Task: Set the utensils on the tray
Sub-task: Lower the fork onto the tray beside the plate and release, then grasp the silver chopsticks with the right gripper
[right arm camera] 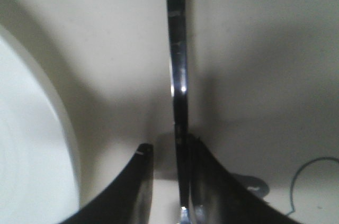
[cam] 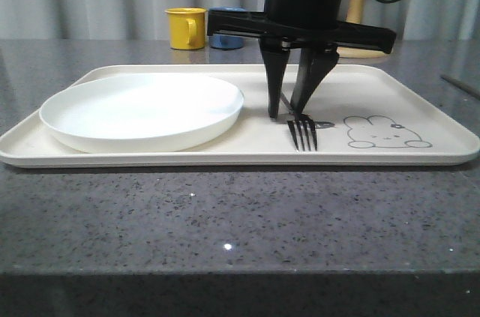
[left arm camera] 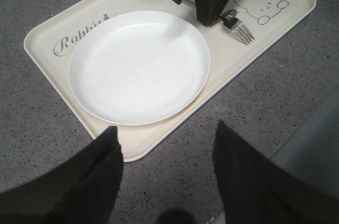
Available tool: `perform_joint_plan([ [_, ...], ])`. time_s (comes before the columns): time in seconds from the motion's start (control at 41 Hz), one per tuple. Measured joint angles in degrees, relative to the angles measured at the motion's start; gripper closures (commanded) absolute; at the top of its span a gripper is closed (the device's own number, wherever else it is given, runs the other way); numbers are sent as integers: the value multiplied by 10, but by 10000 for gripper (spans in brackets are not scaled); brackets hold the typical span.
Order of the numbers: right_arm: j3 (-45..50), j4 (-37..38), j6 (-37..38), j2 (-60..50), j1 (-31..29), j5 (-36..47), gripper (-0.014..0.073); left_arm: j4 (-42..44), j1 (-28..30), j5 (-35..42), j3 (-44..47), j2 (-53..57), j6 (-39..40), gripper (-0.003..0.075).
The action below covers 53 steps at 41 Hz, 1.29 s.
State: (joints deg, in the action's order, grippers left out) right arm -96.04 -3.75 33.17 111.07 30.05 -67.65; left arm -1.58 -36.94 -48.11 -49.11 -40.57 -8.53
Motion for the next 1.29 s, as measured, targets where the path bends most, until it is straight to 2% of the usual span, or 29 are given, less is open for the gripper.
perform_joint_plan([
  [0.244, 0, 11, -8, -10, 1, 12, 337, 0, 0, 0, 0, 0, 0, 343],
  [0.463, 0, 25, -102, -83, 1, -18, 337, 0, 0, 0, 0, 0, 0, 343],
  [0.609, 0, 44, -138, -131, -15, -29, 337, 0, 0, 0, 0, 0, 0, 343],
  [0.926, 5, 62, -212, -166, -145, -35, 337, 0, 0, 0, 0, 0, 0, 343],
  [1.291, 85, 63, -278, -166, -284, -36, 337, 0, 0, 0, 0, 0, 0, 343],
])
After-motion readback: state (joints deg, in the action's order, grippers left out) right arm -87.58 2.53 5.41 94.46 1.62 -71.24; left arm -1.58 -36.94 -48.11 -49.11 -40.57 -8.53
